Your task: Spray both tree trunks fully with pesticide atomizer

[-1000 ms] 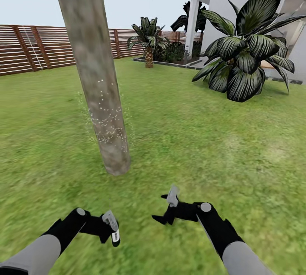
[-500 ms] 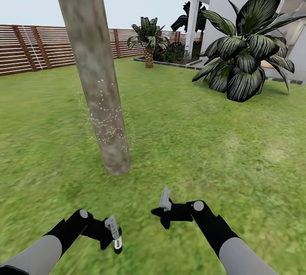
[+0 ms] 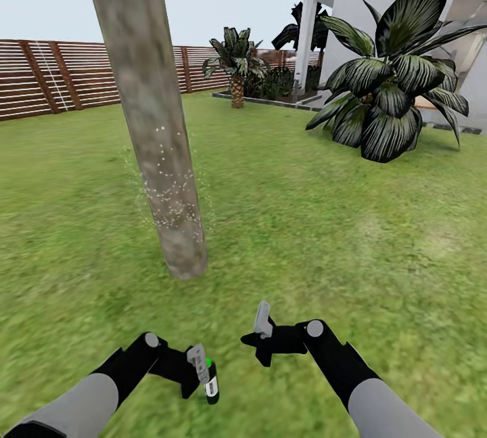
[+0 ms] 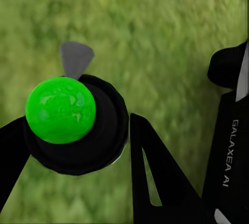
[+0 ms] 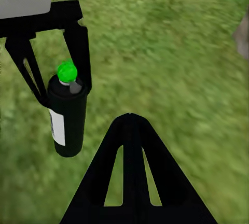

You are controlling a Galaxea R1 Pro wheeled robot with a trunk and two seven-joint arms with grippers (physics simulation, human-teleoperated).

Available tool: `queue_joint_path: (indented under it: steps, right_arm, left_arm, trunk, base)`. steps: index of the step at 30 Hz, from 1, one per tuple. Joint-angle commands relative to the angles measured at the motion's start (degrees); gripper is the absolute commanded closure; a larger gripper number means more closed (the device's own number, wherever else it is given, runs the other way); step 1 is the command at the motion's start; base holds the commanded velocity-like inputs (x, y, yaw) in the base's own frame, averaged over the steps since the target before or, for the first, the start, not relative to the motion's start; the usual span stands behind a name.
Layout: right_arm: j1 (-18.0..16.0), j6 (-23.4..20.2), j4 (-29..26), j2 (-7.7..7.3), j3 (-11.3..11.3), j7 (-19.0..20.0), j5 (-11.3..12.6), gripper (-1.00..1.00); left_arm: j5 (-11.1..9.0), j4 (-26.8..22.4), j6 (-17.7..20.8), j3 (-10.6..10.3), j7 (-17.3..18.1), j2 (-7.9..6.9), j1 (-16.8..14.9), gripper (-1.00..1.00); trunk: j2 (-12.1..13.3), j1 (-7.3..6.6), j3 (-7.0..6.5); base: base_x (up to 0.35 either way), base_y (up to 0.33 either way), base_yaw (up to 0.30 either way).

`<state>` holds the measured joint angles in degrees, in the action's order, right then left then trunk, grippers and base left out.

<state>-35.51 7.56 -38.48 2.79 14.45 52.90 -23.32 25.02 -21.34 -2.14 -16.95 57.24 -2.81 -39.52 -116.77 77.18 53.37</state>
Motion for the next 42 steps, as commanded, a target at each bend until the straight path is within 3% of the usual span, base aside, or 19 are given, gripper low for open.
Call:
queue_joint_path:
  steps: [1, 16, 22, 27, 42]
  right_arm:
    - [0.00, 0.01, 0.03, 0.01, 0.02, 0.00, 0.02, 1.00]
    - [0.00, 0.08, 0.17, 0.28, 0.14, 0.01, 0.03, 1.00]
    - [0.00, 0.08, 0.16, 0.28, 2.35, 0.01, 0.03, 1.00]
    - [0.00, 0.08, 0.16, 0.28, 2.42, 0.01, 0.03, 1.00]
    - [0.00, 0.08, 0.16, 0.28, 2.42, 0.01, 0.06, 1.00]
  left_arm:
    - [0.03, -0.01, 0.03, -0.02, -0.01, 0.25, -0.02, 1.00]
    - [-0.35, -1.99, 0.65, 0.29, -0.99, 2.42, -0.63, 1.00]
    - [-0.24, -2.30, 0.64, 0.42, -1.25, 3.13, -0.64, 1.00]
    - [-0.49, -2.30, 0.54, 0.54, -1.17, 3.22, -0.56, 1.00]
    - [-0.76, -2.70, 0.41, 0.60, -1.05, 5.29, -0.69, 1.00]
  trunk:
    - [0.00, 0.00, 0.00]
    - [0.00, 0.00, 0.00]
    - [0.00, 0.00, 0.00]
    - [0.00, 0.00, 0.00]
    - [0.00, 0.00, 0.00]
  base:
    - [0.000, 0.000, 0.000]
    - [0.000, 0.000, 0.000]
    - [0.000, 0.000, 0.000]
    - [0.000, 0.000, 0.000]
    - [0.000, 0.000, 0.000]
